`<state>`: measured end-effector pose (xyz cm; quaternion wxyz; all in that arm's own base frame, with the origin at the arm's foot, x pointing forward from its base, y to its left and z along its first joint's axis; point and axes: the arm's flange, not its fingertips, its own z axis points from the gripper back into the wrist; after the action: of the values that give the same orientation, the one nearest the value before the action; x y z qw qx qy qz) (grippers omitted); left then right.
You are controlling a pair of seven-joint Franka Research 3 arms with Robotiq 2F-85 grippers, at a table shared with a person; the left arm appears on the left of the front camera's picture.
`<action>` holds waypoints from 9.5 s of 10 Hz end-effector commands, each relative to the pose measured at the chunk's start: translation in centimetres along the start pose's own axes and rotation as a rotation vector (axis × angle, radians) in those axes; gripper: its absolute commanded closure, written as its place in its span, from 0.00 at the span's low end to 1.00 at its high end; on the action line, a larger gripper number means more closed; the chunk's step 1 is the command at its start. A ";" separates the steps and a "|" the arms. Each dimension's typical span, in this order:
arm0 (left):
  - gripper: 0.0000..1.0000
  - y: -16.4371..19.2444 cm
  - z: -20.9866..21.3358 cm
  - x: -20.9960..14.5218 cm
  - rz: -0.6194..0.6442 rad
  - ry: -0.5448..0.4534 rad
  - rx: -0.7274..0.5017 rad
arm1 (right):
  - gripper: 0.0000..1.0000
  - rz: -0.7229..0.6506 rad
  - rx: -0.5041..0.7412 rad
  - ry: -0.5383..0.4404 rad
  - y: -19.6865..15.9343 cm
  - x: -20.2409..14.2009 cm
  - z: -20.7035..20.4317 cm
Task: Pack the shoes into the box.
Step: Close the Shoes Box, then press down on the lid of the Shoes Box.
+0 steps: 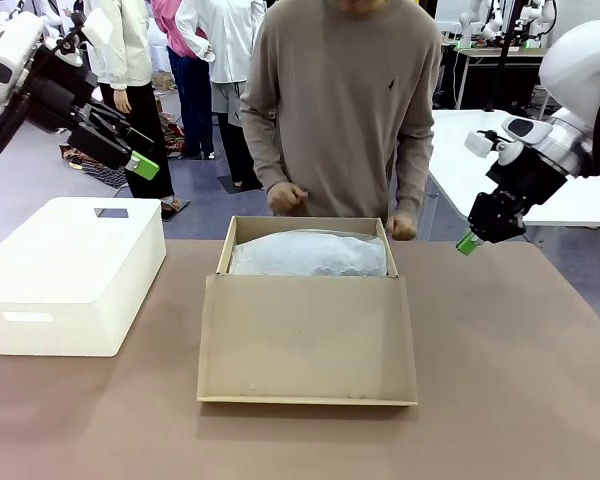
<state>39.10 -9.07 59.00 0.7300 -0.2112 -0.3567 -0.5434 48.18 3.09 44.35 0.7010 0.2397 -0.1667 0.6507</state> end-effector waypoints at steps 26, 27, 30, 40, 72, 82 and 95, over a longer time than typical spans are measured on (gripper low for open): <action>0.00 0.1 -0.1 0.0 -0.014 -0.024 -0.006 | 1.00 0.180 0.122 -0.272 1.6 -4.4 -12.8; 0.00 0.1 -0.1 0.0 -0.014 -0.024 -0.006 | 1.00 0.196 0.134 -0.281 1.8 -4.7 -13.4; 0.00 0.1 -0.1 0.0 -0.014 -0.024 -0.006 | 1.00 0.218 0.170 -0.312 2.1 -5.3 -15.3; 0.00 0.1 -0.1 0.0 -0.014 -0.024 -0.006 | 1.00 0.208 0.221 -0.347 1.5 -5.3 -19.3; 0.00 0.1 -0.1 0.0 -0.014 -0.024 -0.006 | 1.00 -0.185 -0.195 -0.734 1.6 -2.1 -11.1; 0.00 0.1 -0.1 0.0 -0.014 -0.024 -0.006 | 1.00 -0.289 -0.241 -0.497 3.2 2.0 -4.4; 0.51 -0.8 -1.9 2.5 0.151 0.080 0.009 | 0.00 -0.526 -0.303 -0.054 8.6 9.6 5.1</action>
<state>38.67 -11.41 59.13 0.7683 -0.2051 -0.3304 -0.5085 41.66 8.55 54.16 0.8610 0.1882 -0.2246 0.4158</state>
